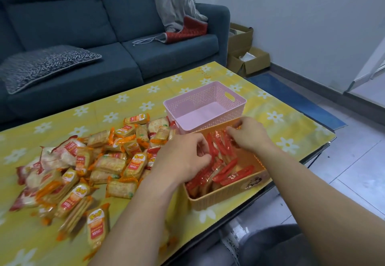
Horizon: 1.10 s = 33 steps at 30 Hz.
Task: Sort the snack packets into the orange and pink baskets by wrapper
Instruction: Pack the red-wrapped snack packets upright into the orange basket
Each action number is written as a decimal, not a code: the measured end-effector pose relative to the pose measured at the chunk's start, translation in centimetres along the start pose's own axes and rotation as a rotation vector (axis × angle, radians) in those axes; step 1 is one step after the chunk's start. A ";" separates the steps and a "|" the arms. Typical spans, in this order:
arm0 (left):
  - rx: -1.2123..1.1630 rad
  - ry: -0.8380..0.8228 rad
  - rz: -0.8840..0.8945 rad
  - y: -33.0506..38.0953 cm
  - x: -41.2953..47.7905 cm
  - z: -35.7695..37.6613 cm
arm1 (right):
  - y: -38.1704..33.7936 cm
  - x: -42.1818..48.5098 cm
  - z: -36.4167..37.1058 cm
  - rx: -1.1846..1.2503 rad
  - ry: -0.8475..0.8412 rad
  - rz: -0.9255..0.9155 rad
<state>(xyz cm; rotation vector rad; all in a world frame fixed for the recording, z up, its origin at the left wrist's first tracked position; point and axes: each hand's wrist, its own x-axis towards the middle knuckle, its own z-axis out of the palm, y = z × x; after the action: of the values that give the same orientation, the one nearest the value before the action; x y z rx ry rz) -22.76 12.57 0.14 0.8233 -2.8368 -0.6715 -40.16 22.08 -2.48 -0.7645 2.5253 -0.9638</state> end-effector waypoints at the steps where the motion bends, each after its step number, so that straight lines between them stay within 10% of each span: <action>1: 0.026 -0.032 -0.023 -0.1 -0.4 -0.1 | -0.1 0.1 0.0 0.148 -0.041 0.055; 5: 0.109 -0.163 -0.078 -0.4 -1.4 0.0 | -0.6 -0.7 -1.1 0.439 -0.130 0.161; 10: 0.051 -0.178 -0.124 -0.4 -1.0 0.0 | 0.0 -1.7 -2.5 0.194 -0.015 0.022; 22: -0.818 0.316 -0.214 2.7 -1.1 -2.7 | -2.0 -4.4 -4.2 0.376 -0.365 -0.343; 26: -0.928 0.366 -0.240 4.6 0.9 -0.6 | -1.7 -4.2 -5.1 -0.008 -0.044 -0.463; 33: -1.084 0.122 -0.226 7.4 3.7 4.5 | 0.9 -2.9 -5.6 0.167 -0.051 -0.149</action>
<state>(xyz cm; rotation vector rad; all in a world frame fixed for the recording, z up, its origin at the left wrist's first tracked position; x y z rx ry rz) -30.47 17.94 -0.68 0.8716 -1.7931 -1.8250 -40.82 27.16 1.23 -0.9229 2.3350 -1.1713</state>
